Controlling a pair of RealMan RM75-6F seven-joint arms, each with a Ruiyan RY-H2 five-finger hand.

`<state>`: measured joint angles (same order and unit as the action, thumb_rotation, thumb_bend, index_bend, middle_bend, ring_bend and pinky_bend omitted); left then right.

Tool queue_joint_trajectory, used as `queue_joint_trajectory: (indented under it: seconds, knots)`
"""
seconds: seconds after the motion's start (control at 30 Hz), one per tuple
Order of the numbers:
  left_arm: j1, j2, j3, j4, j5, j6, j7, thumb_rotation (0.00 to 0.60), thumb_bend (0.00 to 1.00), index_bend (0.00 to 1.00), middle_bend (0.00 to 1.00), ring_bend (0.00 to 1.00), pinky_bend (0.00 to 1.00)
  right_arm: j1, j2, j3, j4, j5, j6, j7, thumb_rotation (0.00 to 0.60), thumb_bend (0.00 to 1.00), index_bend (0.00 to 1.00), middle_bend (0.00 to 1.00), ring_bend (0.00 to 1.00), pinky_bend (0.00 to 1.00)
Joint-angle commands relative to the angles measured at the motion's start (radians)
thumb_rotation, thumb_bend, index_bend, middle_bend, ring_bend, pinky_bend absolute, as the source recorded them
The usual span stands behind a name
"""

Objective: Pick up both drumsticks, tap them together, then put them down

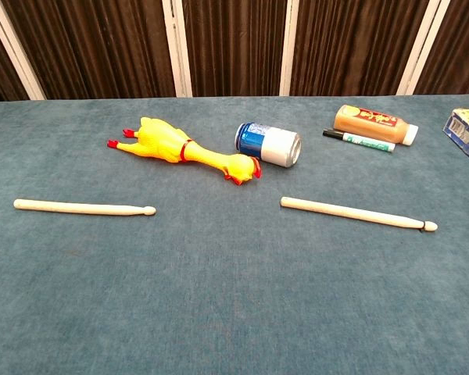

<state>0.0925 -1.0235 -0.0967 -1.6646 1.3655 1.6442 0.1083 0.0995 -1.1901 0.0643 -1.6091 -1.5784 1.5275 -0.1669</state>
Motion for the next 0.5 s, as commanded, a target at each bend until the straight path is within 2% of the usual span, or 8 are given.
queue_joint_trajectory:
  seconds: [0.03, 0.27, 0.5]
  knots:
    - [0.006, 0.002, 0.003, -0.004, 0.007, 0.01, -0.001, 0.6, 0.3, 0.08, 0.02, 0.0, 0.0, 0.0, -0.001, -0.002, 0.0, -0.002, -0.001, 0.001, 0.6, 0.28, 0.07, 0.1, 0.07, 0.0]
    - [0.015, 0.005, 0.009, -0.01, 0.026, 0.031, -0.004, 0.6, 0.3, 0.08, 0.02, 0.0, 0.0, 0.0, 0.003, -0.01, -0.007, -0.011, -0.004, 0.002, 0.6, 0.28, 0.07, 0.1, 0.07, 0.0]
    - [0.018, 0.004, 0.01, -0.011, 0.04, 0.043, -0.007, 0.6, 0.3, 0.08, 0.02, 0.0, 0.0, -0.002, 0.003, -0.021, -0.037, -0.018, -0.01, 0.032, 0.6, 0.28, 0.13, 0.12, 0.07, 0.0]
